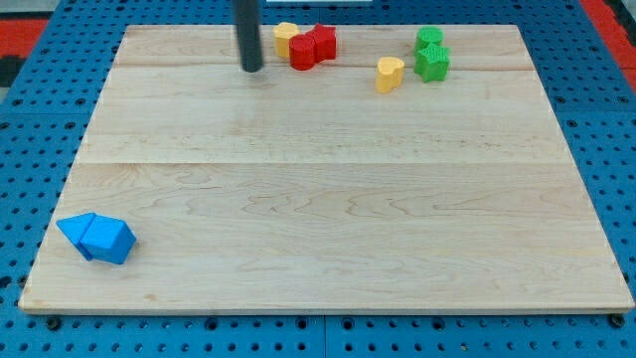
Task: Slide the yellow hexagon into the red circle
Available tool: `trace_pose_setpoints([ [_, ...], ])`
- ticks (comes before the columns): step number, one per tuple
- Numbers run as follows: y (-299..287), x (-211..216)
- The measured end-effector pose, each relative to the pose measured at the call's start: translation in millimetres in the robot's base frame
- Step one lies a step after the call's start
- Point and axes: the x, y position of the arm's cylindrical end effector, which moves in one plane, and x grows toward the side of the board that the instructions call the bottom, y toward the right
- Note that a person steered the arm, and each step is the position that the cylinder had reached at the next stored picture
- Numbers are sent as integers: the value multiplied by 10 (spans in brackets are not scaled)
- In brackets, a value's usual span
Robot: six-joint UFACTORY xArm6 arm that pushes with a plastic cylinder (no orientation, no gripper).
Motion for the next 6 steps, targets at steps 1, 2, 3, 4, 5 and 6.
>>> trace_pose_setpoints([
  [1, -326, -596],
  [2, -132, -795],
  [3, 190, -797],
  [4, 418, -799],
  [5, 572, -799],
  [6, 931, -797],
])
